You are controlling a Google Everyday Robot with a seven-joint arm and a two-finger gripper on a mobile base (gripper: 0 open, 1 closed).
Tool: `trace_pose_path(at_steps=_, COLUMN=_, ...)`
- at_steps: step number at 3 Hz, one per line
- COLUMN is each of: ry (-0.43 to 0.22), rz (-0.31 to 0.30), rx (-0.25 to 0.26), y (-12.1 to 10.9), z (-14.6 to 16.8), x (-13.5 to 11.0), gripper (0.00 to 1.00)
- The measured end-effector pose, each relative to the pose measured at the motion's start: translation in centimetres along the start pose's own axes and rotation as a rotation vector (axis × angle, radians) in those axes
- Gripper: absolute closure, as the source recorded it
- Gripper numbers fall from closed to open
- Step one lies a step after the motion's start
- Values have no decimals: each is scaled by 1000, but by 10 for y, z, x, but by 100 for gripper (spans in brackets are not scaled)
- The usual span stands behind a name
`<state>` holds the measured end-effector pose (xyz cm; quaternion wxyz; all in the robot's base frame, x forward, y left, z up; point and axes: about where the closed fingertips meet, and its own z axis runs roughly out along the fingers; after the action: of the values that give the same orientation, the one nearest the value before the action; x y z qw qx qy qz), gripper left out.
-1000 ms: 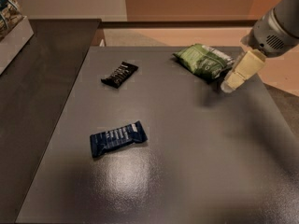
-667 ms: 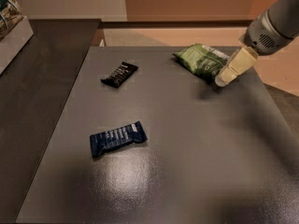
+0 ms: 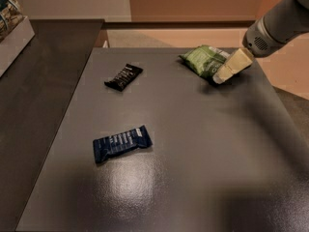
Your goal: Move green jalapeno chip bag near rxbar chocolate
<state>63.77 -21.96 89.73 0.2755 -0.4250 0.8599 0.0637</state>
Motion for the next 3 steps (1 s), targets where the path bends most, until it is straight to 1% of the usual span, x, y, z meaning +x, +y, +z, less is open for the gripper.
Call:
trace_pose_path(at_steps=2, ry=35, rz=67, rx=27, y=-25, z=35, x=3, gripper=0)
trace_pose_path(at_steps=3, ry=53, rz=84, rx=21, y=-31, z=48, x=6, gripper=0)
